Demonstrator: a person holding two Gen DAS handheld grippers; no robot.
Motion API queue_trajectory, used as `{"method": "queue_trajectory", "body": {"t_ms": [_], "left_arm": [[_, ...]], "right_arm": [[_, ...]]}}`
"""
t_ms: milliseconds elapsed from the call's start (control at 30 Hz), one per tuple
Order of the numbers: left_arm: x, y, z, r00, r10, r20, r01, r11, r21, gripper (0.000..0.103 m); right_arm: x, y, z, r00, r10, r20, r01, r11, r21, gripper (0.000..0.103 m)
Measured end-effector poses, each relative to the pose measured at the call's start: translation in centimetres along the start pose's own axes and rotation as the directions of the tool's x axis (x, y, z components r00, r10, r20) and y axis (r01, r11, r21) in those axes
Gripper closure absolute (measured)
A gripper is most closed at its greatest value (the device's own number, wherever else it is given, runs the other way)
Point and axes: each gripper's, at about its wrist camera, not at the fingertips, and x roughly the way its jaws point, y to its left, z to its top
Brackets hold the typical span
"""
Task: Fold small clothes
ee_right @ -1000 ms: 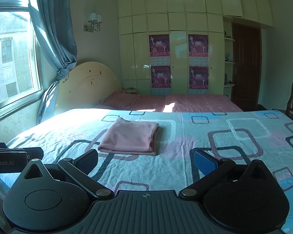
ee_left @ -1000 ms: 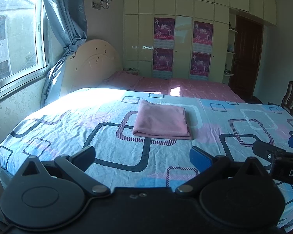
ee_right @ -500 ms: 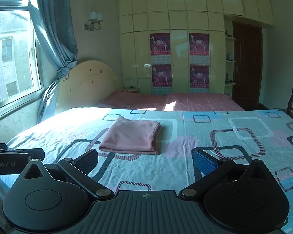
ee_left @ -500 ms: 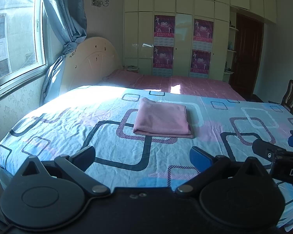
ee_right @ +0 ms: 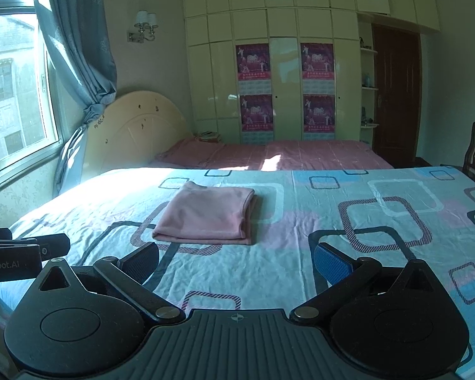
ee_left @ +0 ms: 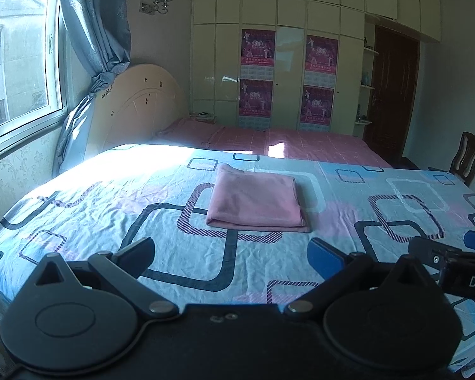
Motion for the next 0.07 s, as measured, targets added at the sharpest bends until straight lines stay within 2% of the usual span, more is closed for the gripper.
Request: {"method": "queue_trajectory", "body": {"t_ms": [67], "left_arm": [[1.81,0.07,0.08,1.000,0.005,-0.031,-0.005,1.000,0.002,0.000]], "right_arm": [[0.86,-0.38,-0.11,1.000,-0.009,-0.017,0.010,1.000,0.009,0.000]]}}
